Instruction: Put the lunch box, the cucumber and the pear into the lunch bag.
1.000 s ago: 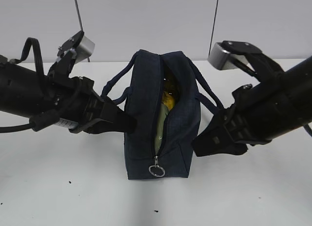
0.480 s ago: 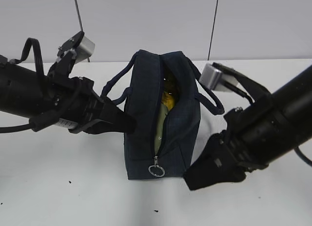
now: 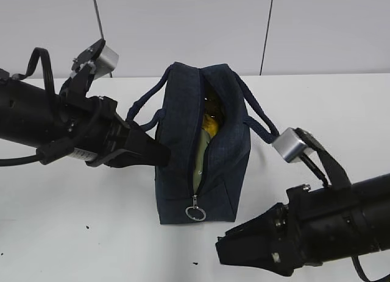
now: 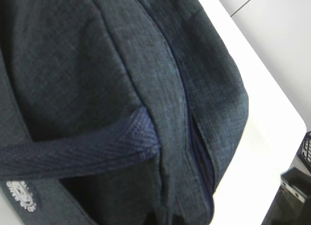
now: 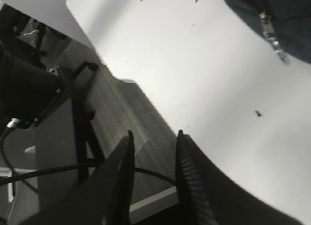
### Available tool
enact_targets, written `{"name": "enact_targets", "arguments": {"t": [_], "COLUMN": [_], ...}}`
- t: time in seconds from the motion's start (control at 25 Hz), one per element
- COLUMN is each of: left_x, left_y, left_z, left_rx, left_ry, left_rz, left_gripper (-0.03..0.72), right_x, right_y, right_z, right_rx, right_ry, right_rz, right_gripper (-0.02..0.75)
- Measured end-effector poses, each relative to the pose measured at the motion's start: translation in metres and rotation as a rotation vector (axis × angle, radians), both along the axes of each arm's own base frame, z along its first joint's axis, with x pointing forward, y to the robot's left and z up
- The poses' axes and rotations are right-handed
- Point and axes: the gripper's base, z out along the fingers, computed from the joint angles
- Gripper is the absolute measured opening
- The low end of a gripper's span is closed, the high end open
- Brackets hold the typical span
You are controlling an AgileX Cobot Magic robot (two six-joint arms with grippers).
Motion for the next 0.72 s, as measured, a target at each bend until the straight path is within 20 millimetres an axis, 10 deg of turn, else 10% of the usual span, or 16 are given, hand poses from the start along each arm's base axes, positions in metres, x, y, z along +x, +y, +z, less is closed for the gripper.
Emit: {"name": "enact_targets", "arguments": {"t": [0.72], "left_x": [0.000], "left_y": [0.000], "left_z": [0.000], "left_rx": [0.001], "left_ry": [0.000], "left_rz": [-0.002], "left_gripper": [-0.013], "right_x": [0.011], "right_y": [-0.005], "right_z": [-0.008], "right_rx": [-0.070], "right_ry": [-0.145], "right_rz": [-0.074], "right_gripper": [0.237]}}
